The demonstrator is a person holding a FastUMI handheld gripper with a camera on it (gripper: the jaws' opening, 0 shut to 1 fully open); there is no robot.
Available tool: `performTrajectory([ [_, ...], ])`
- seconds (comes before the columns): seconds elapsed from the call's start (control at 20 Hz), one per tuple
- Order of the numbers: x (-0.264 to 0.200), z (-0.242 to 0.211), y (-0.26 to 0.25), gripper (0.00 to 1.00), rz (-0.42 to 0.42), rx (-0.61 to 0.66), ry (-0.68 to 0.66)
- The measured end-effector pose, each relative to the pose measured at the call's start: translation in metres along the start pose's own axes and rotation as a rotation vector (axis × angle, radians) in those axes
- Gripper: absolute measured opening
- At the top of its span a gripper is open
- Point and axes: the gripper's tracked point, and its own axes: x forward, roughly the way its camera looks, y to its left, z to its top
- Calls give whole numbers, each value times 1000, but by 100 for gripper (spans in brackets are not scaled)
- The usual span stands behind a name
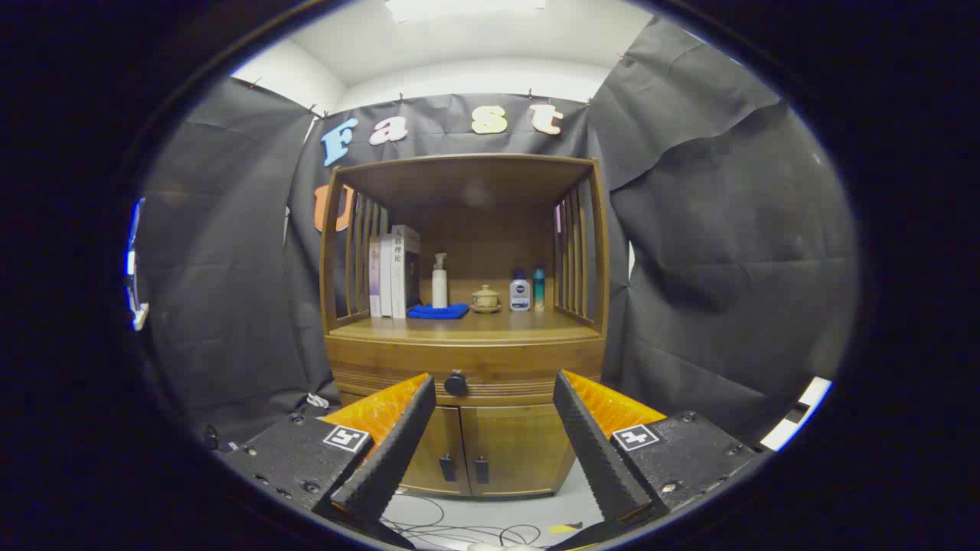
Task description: Pull open the drawer, take out the items inside it, and place them on the countertop above the cabinet.
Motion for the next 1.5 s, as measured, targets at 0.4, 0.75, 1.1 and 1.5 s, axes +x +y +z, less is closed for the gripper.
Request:
performTrajectory([
  [0.4, -3, 7, 5, 100, -1, -42, -17],
  [0.75, -4, 9, 4, 100, -7, -36, -20],
  [1.1, 3, 7, 8, 100, -2, -37, -13],
  [1.5, 40, -2, 30, 100, 30, -39, -1],
])
